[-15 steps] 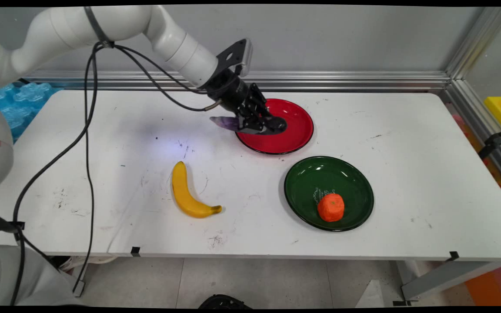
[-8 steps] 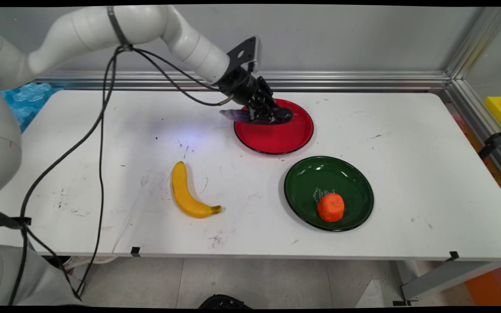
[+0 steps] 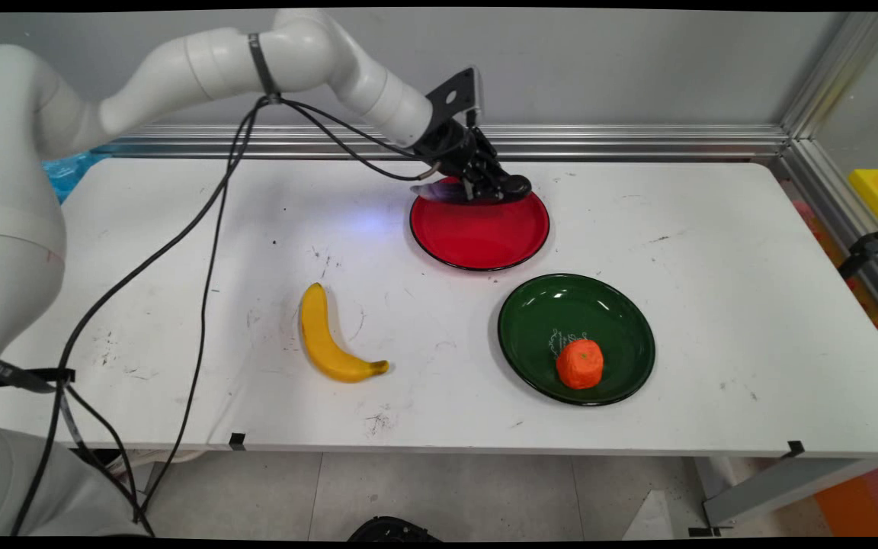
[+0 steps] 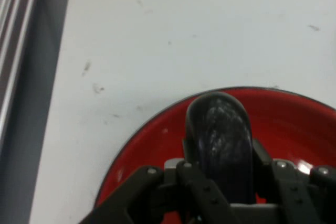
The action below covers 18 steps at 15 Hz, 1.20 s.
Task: Place the picked object on the red plate
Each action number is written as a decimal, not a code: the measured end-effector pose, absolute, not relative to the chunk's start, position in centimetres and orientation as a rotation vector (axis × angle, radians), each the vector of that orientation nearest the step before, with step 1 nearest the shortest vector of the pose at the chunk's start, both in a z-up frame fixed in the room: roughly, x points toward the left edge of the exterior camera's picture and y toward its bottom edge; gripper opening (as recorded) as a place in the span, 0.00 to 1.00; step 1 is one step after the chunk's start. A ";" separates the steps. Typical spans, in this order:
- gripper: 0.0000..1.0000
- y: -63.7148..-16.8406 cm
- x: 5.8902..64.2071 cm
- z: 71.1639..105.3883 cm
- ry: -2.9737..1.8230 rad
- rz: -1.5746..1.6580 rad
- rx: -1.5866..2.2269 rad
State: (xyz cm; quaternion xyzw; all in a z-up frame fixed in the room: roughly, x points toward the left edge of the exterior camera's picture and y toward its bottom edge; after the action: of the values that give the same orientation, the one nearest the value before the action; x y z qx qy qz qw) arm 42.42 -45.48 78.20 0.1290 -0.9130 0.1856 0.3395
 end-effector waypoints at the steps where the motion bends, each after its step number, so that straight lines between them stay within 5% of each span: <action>1: 0.00 -45.8 42.3 77.9 -2.375 0.486 0.342; 12: 0.00 -48.4 41.5 75.0 -2.368 0.468 0.427; 13: 1.00 -48.5 41.4 74.8 -2.369 0.464 0.432; 18: 1.00 -48.6 41.1 74.7 -2.373 0.454 0.424</action>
State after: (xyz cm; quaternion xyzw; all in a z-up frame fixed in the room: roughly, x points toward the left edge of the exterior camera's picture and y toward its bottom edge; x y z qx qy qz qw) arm 41.14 -48.57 74.70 0.1626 -0.9107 0.1742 0.3375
